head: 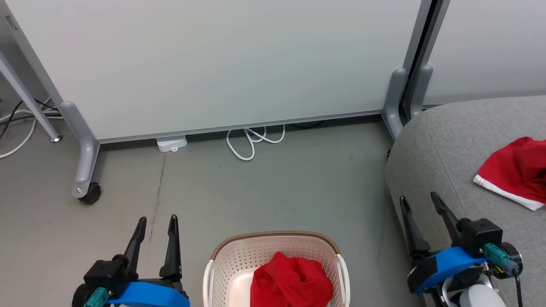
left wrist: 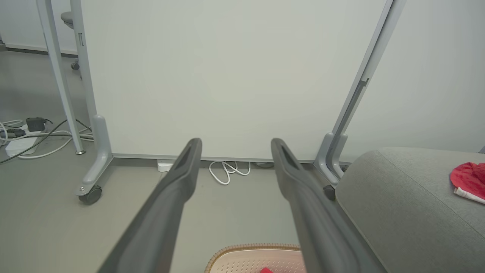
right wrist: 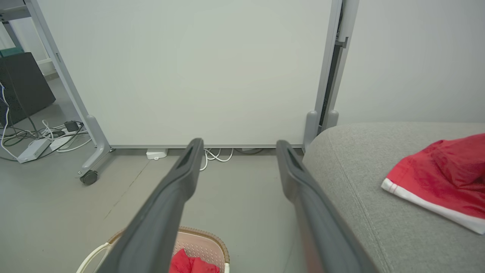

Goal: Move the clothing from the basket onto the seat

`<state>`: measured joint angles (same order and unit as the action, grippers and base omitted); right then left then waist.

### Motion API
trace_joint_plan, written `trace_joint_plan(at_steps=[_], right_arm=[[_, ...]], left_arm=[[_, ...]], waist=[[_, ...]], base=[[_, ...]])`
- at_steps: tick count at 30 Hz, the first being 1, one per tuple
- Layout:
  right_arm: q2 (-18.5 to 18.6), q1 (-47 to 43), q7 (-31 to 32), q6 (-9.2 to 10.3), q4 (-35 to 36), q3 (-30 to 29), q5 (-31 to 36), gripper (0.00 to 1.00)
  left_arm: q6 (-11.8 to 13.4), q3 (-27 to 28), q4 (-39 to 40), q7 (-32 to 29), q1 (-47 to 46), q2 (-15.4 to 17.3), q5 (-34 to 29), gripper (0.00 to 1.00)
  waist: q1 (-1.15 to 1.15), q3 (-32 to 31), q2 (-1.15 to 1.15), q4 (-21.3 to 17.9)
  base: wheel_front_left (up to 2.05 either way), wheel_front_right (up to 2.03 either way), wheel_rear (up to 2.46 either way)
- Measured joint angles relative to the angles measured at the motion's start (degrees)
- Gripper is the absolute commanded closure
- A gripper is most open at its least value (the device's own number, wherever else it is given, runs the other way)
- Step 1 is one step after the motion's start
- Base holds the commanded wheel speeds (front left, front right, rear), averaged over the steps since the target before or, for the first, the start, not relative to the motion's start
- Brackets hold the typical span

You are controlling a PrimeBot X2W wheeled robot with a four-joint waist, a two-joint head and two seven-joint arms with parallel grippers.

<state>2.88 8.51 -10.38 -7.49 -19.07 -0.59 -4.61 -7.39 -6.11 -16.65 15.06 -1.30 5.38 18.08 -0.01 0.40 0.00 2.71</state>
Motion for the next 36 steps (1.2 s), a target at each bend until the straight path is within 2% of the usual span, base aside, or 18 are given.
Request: trace_joint_plan(at_steps=[13,20,26,36], right_arm=[[0.0,0.1,0.3,0.00,0.9,0.3,-0.4,0.00],[0.0,1.5,0.2,0.00,2.2,1.0,-0.4,0.00],[0.0,5.1,0.0,0.00,5.1,1.2,0.1,0.00],[0.0,11.3,-1.1,0.00,7.3,2.8,-0.6,0.00]], left_arm=[[0.0,-0.5,0.1,0.0,-0.4,-0.4,0.0,0.00],[0.0,-2.3,0.5,0.0,-2.5,-0.2,0.2,0.00],[0.0,-5.9,-0.9,0.0,-7.9,0.8,0.6,0.00],[0.0,-13.4,-8.0,0.0,-17.4,2.0,2.5,0.00]], waist=[[0.00,1.7,0.00,-0.4],[0.01,5.0,0.00,-1.0],[0.01,11.0,0.00,-2.0],[0.02,23.7,0.00,-5.5]], base=[[0.00,0.00,0.00],[0.00,0.00,0.00],[0.00,0.00,0.00],[0.00,0.00,0.00]])
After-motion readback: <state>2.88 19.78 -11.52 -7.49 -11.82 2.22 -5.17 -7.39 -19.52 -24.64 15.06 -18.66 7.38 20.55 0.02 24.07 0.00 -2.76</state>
